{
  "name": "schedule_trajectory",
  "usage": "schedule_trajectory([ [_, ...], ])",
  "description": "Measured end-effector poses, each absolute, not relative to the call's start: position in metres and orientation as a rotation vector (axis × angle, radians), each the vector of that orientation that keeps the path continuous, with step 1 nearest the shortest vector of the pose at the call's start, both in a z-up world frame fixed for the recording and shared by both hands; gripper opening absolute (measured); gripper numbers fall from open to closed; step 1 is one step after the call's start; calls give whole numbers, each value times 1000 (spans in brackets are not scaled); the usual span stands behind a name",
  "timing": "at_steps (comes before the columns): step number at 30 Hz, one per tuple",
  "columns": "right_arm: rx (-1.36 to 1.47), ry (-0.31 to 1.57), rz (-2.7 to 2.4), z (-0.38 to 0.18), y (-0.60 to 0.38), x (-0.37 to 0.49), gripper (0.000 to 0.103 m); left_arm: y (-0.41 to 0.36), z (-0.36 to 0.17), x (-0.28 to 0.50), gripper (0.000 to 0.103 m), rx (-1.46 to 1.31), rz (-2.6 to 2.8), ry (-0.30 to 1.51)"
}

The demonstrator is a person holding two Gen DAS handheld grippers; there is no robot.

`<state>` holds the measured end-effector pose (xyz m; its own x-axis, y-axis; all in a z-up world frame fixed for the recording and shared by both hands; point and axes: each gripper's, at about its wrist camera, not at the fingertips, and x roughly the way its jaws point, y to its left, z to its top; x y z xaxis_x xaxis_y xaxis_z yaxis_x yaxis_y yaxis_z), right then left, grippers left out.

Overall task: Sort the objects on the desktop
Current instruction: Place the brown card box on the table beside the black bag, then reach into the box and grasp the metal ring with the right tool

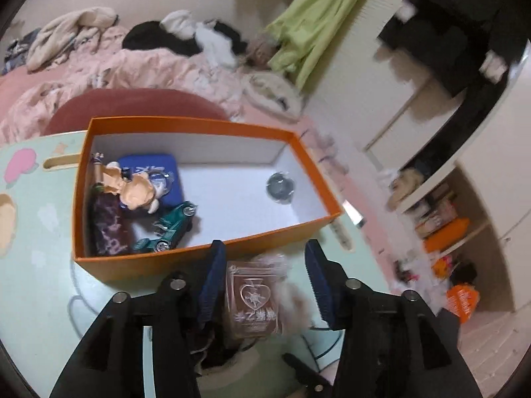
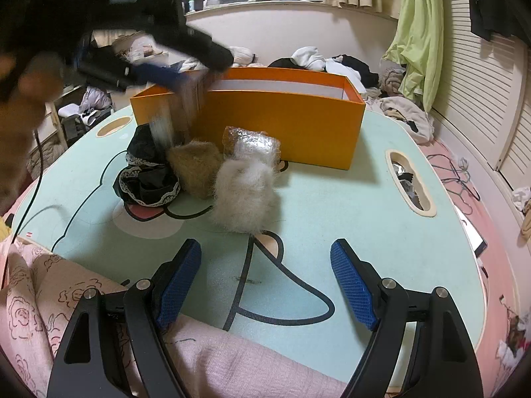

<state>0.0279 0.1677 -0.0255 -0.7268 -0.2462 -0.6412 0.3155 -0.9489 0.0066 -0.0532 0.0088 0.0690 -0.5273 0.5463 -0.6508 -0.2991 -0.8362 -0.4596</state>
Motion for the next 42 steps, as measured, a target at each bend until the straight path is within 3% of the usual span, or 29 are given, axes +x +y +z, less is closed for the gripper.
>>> schedule_trajectory([
  [5, 968, 148, -2664, -25, 167, 28, 80, -14, 73, -23, 61, -1043, 2441, -426],
  [8, 971, 146, -2667, -25, 167, 29, 80, -27, 63, 10, 80, -1031, 2541, -381],
  [10, 971, 146, -2667, -25, 166, 29, 80, -29, 47, 24, 86, -1085, 2589, -307],
  [13, 971, 145, -2667, -25, 166, 29, 80, -21, 11, 25, 86, -1256, 2601, -159],
  [14, 972, 146, -2669, -23, 167, 30, 80, -18, 7, 28, 89, -1224, 2639, -110],
  [15, 972, 149, -2672, -23, 167, 30, 80, -9, 3, 26, 100, -1258, 2675, -22],
  [17, 971, 148, -2676, -21, 167, 33, 80, 6, 0, 21, 103, -1332, 2717, 145],
  [18, 974, 142, -2674, -20, 169, 34, 80, 8, 1, 21, 103, -1321, 2708, 144],
  [19, 970, 134, -2678, -18, 170, 35, 73, 8, 1, 21, 103, -1314, 2707, 146],
  [20, 968, 122, -2672, -17, 171, 36, 55, 7, 2, 22, 103, -1310, 2708, 135],
  [23, 949, -3, -2637, 6, 185, 25, 25, -1, 2, 24, 103, -1313, 2726, 108],
  [26, 883, -51, -2682, 52, 194, -3, 23, -2, 2, 25, 103, -1313, 2729, 106],
  [31, 1154, 185, -2512, 102, 164, -94, 23, -3, 0, 25, 103, -1313, 2727, 108],
  [36, 1520, 503, -2335, 70, 133, -160, 23, -3, 0, 25, 103, -1312, 2728, 108],
  [42, 1605, 754, -2347, 35, 120, -169, 22, -3, 0, 26, 103, -1313, 2728, 106],
])
